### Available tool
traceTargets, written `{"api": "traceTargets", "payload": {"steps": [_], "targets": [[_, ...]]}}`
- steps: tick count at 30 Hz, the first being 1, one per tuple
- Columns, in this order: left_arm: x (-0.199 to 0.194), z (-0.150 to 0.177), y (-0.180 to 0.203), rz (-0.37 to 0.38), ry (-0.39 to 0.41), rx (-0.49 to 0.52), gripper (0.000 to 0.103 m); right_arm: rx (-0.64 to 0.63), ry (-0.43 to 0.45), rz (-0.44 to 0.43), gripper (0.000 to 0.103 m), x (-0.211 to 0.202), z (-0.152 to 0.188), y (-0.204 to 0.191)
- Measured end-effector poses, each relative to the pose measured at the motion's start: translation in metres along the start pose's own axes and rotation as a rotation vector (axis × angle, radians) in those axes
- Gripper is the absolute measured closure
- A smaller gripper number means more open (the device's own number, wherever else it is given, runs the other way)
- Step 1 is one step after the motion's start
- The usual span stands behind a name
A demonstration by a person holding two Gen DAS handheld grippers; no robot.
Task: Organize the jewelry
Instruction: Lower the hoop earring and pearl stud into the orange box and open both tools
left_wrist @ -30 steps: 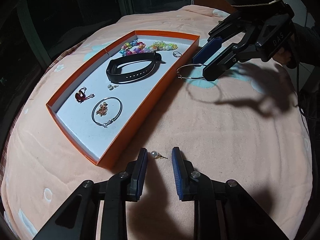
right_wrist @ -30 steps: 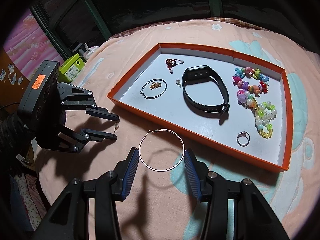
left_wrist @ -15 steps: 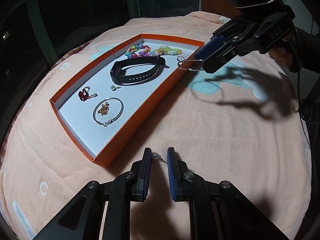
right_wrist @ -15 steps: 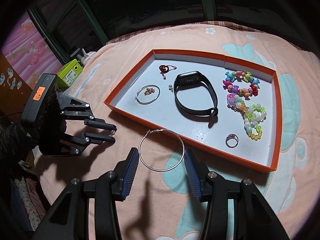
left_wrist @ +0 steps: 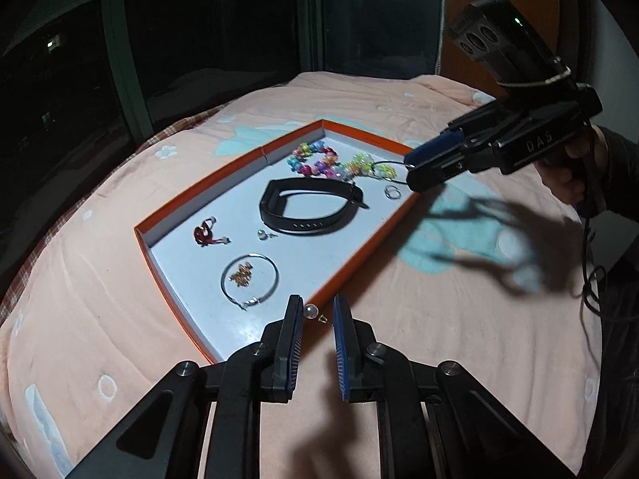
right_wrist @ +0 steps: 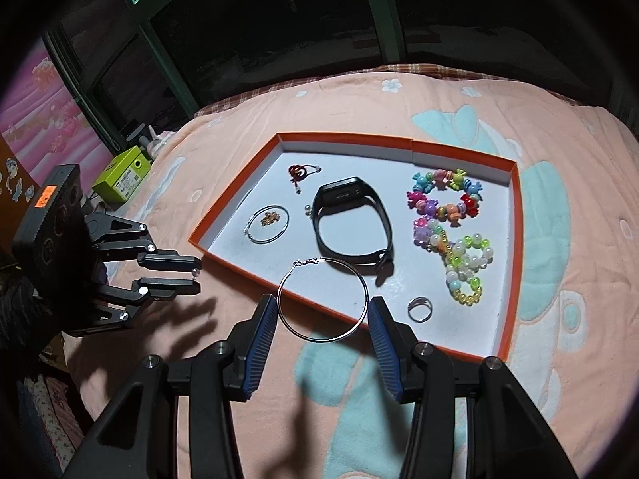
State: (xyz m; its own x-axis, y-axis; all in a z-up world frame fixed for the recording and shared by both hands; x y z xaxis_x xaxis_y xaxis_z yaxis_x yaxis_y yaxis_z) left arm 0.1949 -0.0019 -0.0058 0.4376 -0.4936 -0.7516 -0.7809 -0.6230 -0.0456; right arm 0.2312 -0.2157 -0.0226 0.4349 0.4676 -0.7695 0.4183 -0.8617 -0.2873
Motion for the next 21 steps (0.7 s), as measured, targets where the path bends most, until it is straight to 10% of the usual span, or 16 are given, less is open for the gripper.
{"api": "traceTargets", "payload": {"steps": [21], "targets": [[0.051,0.000,-0.051,-0.106,-0.123,-0.257,0.085,0.076,0.025,0.043,0.051,0.019,-0.015,0.035]]}}
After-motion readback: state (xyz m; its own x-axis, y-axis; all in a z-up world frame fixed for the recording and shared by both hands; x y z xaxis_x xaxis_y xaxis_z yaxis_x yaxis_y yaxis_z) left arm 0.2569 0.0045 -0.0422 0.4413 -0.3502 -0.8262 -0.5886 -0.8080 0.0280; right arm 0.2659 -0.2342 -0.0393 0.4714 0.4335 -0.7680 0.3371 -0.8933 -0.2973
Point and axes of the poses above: each gripper's, at about its wrist camera, not at the fingertips, and x roughly the way its jaws point, y to its right, z to its underside, the point moved 2 cm from there along x, roughly the way its jaws point, and after that the axes turned 2 degrees about x, right-handed, at the moved point
